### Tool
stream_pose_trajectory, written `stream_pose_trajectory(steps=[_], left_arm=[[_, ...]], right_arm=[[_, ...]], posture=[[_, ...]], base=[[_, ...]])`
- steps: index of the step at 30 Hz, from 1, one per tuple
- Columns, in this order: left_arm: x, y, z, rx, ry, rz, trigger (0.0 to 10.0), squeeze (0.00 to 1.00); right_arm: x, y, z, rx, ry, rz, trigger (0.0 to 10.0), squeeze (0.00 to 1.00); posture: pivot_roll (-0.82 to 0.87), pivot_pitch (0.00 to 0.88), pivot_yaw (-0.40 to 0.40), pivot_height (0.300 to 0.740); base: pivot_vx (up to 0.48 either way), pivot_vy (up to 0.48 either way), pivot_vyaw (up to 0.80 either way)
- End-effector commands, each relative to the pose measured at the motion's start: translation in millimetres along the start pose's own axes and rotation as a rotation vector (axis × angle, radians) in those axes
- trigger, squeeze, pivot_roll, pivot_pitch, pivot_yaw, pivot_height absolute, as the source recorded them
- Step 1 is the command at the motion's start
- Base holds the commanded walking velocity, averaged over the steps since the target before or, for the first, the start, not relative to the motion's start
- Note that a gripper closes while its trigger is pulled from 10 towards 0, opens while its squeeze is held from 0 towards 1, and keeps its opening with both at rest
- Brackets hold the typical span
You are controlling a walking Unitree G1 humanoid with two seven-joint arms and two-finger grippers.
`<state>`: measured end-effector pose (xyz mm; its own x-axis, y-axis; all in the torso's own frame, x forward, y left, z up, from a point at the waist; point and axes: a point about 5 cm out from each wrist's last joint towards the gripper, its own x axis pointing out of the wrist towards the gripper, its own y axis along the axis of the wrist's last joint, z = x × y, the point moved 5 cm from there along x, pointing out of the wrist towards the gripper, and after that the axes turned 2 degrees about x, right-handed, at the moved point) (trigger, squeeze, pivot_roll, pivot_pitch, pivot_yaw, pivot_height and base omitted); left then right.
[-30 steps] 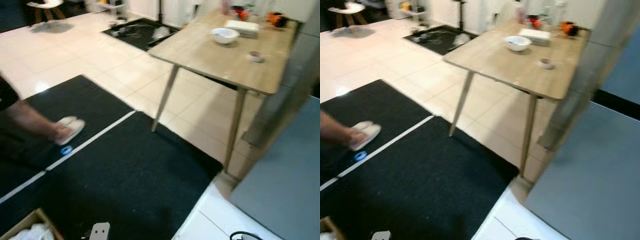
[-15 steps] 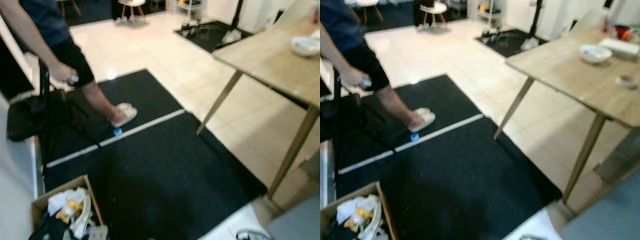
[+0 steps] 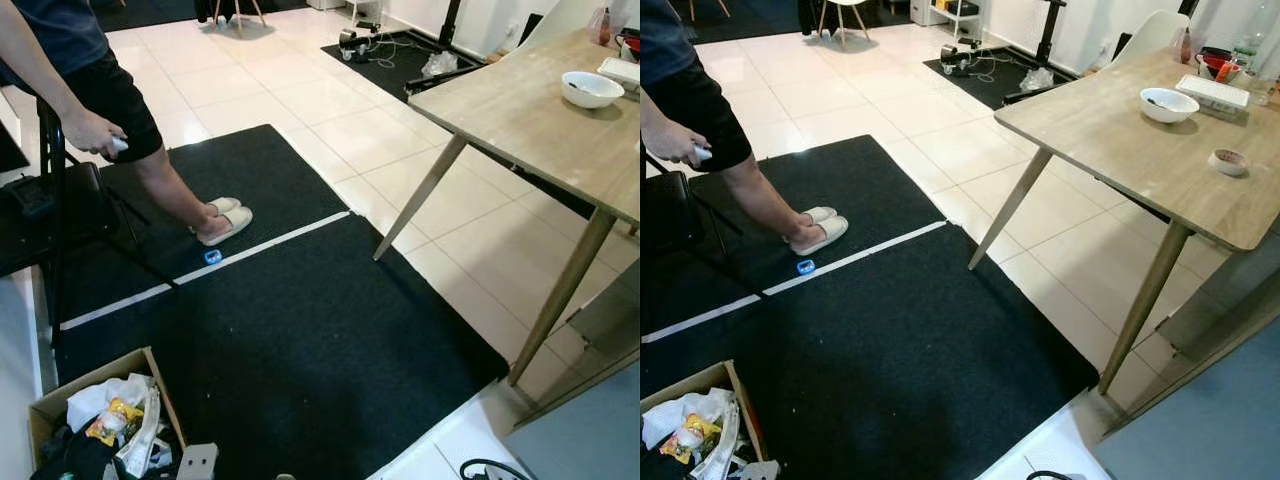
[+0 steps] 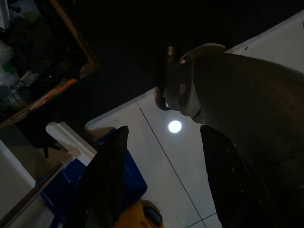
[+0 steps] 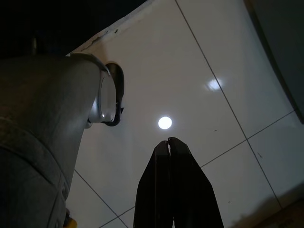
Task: Restocking fridge
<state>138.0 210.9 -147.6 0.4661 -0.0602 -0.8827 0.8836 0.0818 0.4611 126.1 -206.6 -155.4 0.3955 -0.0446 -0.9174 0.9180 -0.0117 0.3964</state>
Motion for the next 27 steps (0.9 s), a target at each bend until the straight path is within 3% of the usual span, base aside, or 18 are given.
stream_pose_trajectory(steps=[1,7,10,27], left_arm=[[-0.3,-7.9,4.2,-0.005,-0.009,-0.02,10.0,0.0],[-0.2,-9.4,5.4,-0.005,-0.011,-0.025,10.0,0.0],[-0.1,-9.8,6.4,-0.01,-0.011,-0.024,10.0,0.0],[1.9,-2.4,8.1,-0.032,-0.006,-0.005,10.0,0.0]], right_arm=[[0.5,-11.2,-26.6,-0.01,0.065,-0.034,10.0,0.0],[0.6,-12.1,-31.1,-0.009,0.067,-0.038,10.0,0.0],[-0.2,-13.9,-21.5,-0.008,0.056,-0.041,10.0,0.0],[-3.0,-20.1,-7.4,-0.017,0.04,-0.038,10.0,0.0]], posture=[[0.03,0.094,-0.044,0.74],[0.03,0.096,-0.045,0.74],[0.03,0.089,-0.048,0.74],[0.01,0.05,-0.054,0.74]], base=[[0.0,0.0,0.0],[0.0,0.0,0.0],[0.0,0.0,0.0],[0.0,0.0,0.0]])
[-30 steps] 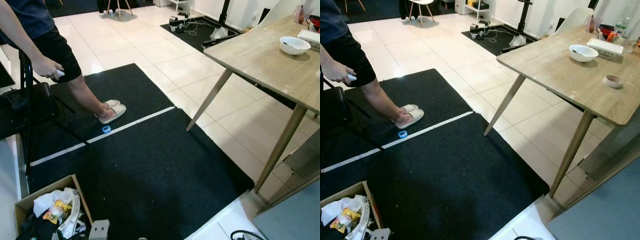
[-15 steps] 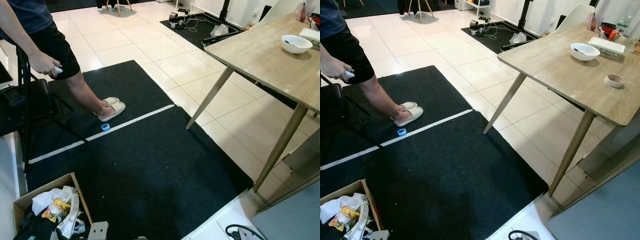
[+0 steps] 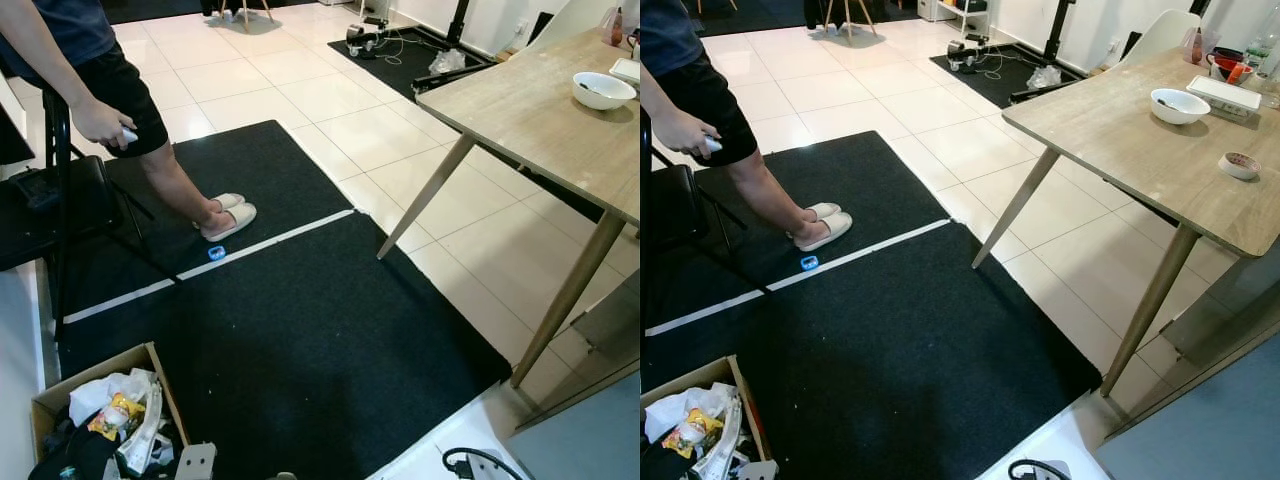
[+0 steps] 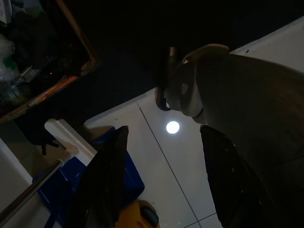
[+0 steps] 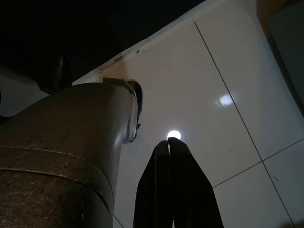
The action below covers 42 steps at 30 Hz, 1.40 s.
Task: Restocking fridge
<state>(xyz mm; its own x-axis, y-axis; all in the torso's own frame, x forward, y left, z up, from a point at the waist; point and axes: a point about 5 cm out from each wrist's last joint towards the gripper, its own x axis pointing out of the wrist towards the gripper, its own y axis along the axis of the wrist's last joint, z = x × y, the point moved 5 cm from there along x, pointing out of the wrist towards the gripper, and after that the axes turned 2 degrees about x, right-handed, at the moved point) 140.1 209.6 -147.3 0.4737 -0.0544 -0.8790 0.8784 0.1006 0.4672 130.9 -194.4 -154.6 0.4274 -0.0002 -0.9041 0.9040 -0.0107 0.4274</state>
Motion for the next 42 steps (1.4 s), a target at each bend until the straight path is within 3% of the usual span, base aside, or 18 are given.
stream_pose_trajectory(steps=[1,6,12,28,42], left_arm=[[1.0,-4.4,6.6,-0.013,-0.011,-0.014,10.0,0.0],[3.6,5.4,11.5,-0.024,-0.026,0.009,10.0,0.0],[5.9,12.8,17.8,-0.003,-0.047,0.02,10.0,0.0],[7.6,16.3,24.0,0.002,-0.058,0.024,10.0,0.0],[8.6,20.0,26.0,-0.004,-0.061,0.031,10.0,0.0]], right_arm=[[-4.6,-24.6,4.7,-0.016,-0.004,-0.072,10.0,0.0],[-6.9,-27.4,15.4,-0.03,-0.014,-0.082,10.0,0.0],[-7.9,-7.9,41.9,-0.057,-0.042,-0.063,10.0,0.0],[-7.7,-0.3,46.9,-0.066,-0.042,-0.056,10.0,0.0],[-8.2,4.7,52.4,-0.058,-0.048,-0.049,10.0,0.0]], posture=[[0.01,0.05,-0.054,0.74],[0.02,0.022,-0.061,0.74],[0.02,0.0,-0.061,0.74],[0.02,0.0,-0.071,0.74],[0.01,0.0,-0.079,0.74]], base=[[0.0,0.0,0.0],[0.0,0.0,0.0],[0.0,0.0,0.0],[0.0,0.0,0.0],[0.247,0.0,0.0]])
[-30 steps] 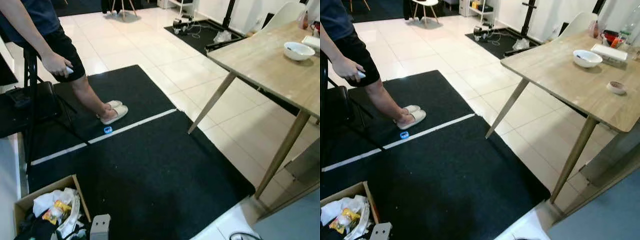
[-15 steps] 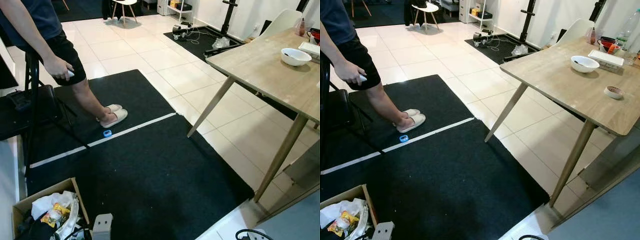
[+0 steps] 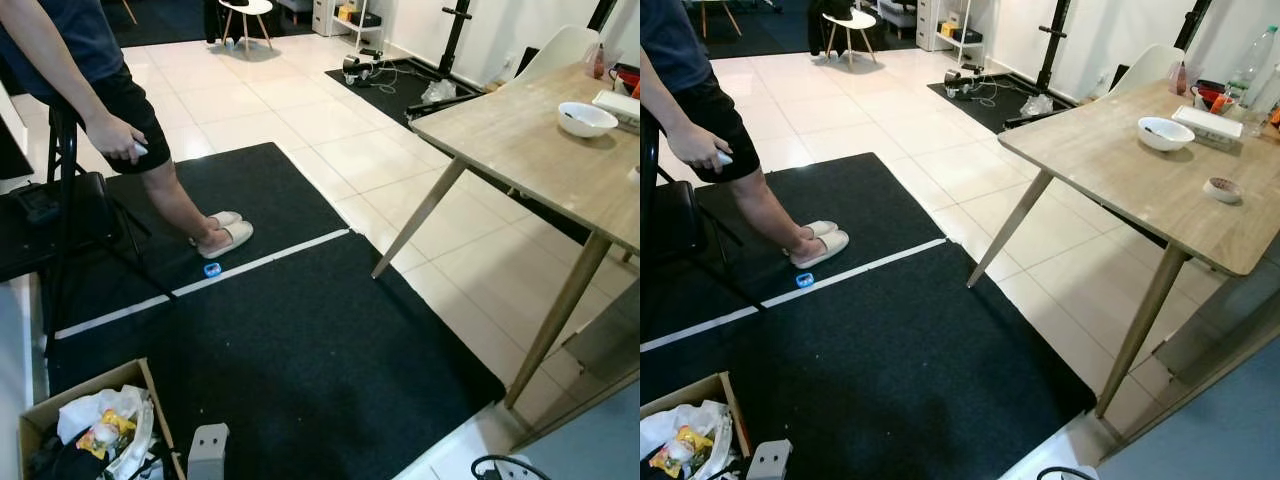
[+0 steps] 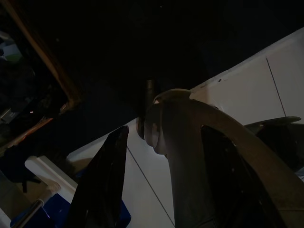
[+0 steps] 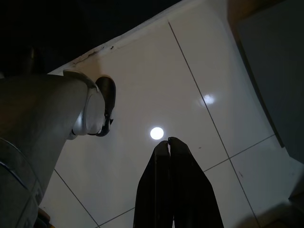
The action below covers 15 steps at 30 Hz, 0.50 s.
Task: Restocking fridge
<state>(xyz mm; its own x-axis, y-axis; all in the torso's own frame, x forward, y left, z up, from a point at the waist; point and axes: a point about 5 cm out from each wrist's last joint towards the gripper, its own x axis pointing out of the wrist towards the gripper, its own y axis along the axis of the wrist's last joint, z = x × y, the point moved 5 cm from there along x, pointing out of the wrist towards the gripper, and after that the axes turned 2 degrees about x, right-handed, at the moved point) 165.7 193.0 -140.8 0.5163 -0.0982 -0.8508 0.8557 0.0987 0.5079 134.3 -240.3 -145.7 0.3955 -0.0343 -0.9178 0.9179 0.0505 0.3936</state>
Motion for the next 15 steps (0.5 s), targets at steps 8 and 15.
stream_pose_trajectory(steps=[8,15], left_arm=[[1.3,-6.0,8.1,-0.016,-0.013,-0.02,10.0,0.0],[0.6,-9.8,7.9,-0.016,-0.011,-0.029,10.0,0.0]], right_arm=[[-1.6,-3.2,7.7,0.006,-0.014,-0.016,10.0,0.0],[-0.4,-2.6,2.6,0.013,-0.009,-0.017,10.0,0.0]], posture=[[0.01,0.0,-0.081,0.74],[0.01,0.0,-0.079,0.74]], base=[[0.296,0.0,0.0],[0.297,0.0,0.0]])
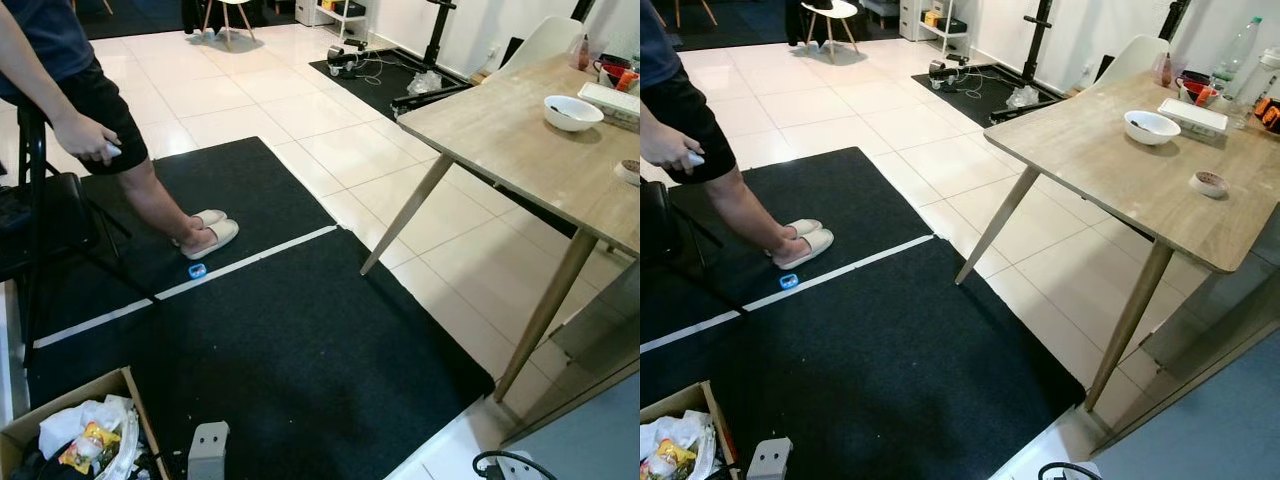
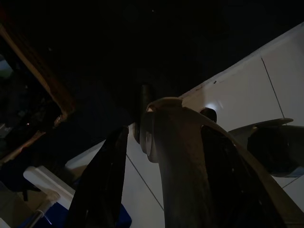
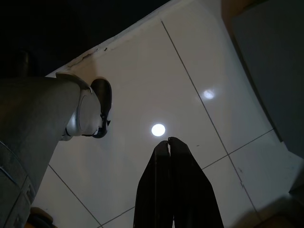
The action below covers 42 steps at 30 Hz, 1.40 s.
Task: Restocking fridge
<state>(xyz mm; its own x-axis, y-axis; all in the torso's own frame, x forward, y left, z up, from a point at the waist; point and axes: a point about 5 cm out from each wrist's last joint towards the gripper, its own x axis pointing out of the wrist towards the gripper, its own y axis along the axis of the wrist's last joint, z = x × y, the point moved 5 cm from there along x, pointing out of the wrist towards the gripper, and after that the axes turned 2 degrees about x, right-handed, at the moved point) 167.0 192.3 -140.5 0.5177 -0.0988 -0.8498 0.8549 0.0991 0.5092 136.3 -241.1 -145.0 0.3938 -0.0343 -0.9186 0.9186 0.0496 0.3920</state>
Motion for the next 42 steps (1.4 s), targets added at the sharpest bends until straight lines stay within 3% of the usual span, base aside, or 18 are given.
stream_pose_trajectory(steps=[1,42], left_arm=[[0.0,-11.6,7.0,-0.016,-0.01,-0.033,10.0,0.0],[-1.0,-14.5,4.3,-0.008,-0.007,-0.047,10.0,0.0]], right_arm=[[-0.4,-4.9,0.8,0.013,-0.009,-0.015,10.0,0.0],[-0.6,-9.8,-2.4,0.032,-0.003,-0.021,10.0,0.0]], posture=[[0.01,0.0,-0.08,0.74],[0.01,0.0,-0.069,0.74]], base=[[0.292,0.0,0.0],[0.33,0.0,0.0]])
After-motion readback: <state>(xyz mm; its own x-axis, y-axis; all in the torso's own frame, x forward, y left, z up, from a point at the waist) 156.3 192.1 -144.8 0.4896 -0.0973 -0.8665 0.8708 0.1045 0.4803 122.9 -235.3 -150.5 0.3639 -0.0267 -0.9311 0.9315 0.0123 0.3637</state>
